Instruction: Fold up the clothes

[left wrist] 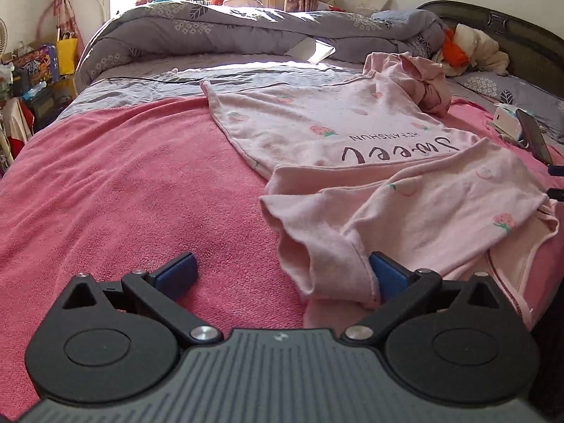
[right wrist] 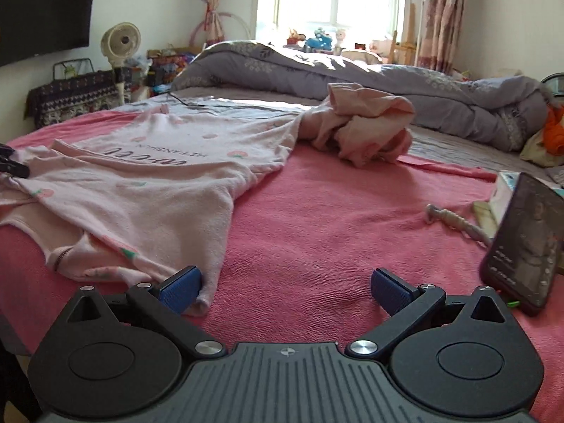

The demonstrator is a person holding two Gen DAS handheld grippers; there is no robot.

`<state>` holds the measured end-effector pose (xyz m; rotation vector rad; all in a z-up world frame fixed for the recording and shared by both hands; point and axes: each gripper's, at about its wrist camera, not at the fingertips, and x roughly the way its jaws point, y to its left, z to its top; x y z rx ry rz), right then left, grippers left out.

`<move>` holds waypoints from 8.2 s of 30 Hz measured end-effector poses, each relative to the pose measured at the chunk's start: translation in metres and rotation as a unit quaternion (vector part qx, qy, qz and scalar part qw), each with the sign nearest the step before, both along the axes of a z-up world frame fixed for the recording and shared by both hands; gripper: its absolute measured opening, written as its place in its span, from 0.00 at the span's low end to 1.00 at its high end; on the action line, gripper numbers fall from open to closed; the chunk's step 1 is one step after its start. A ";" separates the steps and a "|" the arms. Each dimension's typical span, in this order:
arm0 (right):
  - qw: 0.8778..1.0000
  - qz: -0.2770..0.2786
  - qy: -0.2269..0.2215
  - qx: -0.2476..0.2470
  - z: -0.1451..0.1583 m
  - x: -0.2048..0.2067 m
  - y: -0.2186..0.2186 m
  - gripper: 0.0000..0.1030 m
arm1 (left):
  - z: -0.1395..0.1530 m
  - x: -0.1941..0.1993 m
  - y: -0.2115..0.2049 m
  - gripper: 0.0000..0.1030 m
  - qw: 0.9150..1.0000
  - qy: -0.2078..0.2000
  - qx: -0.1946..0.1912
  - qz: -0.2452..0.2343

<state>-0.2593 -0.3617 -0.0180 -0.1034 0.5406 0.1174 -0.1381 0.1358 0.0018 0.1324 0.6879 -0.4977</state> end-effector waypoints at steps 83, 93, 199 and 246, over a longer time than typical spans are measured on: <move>0.996 -0.052 -0.049 0.056 -0.003 0.393 0.033 0.09 | -0.017 0.330 -0.050 0.04 0.978 -0.024 -0.123 0.167; 0.996 -0.037 -0.076 0.005 0.062 0.308 0.036 0.07 | 0.071 0.214 -0.048 0.02 0.976 -0.160 -0.125 0.074; 0.967 0.208 -0.143 -0.024 0.041 0.038 0.285 0.84 | 0.025 -0.038 0.028 0.84 0.988 -0.075 -0.053 0.121; 0.960 -0.119 -0.120 -0.225 -0.011 0.052 0.131 0.98 | 0.009 -0.018 0.043 0.88 0.977 -0.051 -0.095 0.183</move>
